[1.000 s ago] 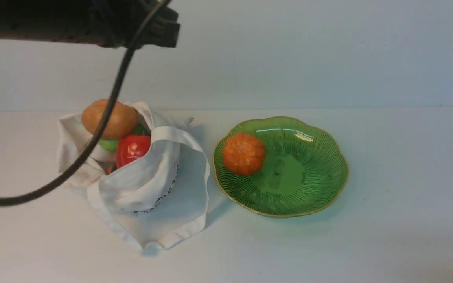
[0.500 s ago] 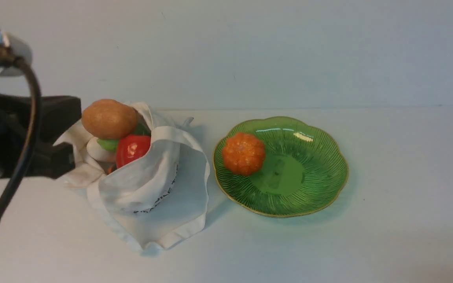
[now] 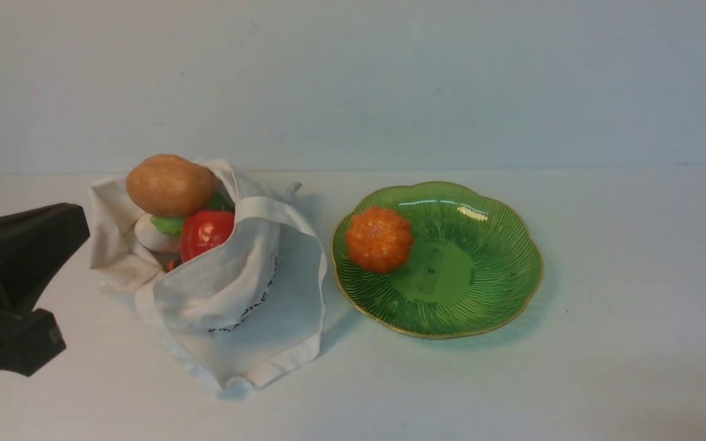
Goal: Take vegetables from cloth bag on white table place on plate.
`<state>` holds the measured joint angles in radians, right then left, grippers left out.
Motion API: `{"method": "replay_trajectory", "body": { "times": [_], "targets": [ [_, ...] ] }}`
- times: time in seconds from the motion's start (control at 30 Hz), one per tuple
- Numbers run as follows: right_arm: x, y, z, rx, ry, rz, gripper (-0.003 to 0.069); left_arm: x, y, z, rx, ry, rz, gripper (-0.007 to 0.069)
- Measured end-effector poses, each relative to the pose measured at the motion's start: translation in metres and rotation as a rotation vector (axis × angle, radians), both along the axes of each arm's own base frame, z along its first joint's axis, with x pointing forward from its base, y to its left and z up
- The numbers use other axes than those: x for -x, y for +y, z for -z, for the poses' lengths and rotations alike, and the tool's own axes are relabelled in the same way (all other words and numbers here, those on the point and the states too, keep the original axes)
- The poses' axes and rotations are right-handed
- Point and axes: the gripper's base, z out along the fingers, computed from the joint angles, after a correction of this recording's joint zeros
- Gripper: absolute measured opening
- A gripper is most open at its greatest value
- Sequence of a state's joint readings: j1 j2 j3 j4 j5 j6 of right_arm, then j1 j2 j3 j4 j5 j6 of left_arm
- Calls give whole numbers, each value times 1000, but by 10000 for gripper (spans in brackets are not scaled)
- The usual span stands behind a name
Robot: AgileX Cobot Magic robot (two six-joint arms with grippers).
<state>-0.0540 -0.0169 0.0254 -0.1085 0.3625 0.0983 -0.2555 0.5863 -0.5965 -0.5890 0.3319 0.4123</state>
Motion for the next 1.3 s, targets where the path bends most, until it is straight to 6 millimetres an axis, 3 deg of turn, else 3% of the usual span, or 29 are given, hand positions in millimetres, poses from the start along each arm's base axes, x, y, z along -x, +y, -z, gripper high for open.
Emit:
{"method": "replay_trajectory", "body": {
  "times": [0.27,0.53,0.8,0.9,1.03,1.13,1.3],
  "targets": [
    [0,0,0,0,0,0,-10,3,2,-1,-89,-51,0,-5],
    [0,0,0,0,0,0,-10,35,16,-5,-191,-206,-49,-5],
    [0,0,0,0,0,0,-10,60,34,52,-204,-229,-215,-5],
    [0,0,0,0,0,0,-10,63,39,100,-241,-189,-290,-5],
    [0,0,0,0,1,0,-10,60,41,144,-284,-114,-306,-5],
    [0,0,0,0,1,0,-10,59,42,160,-317,-72,-304,-5],
    [0,0,0,0,1,0,-10,60,41,167,-336,-8,-286,-5]
  ]
}}
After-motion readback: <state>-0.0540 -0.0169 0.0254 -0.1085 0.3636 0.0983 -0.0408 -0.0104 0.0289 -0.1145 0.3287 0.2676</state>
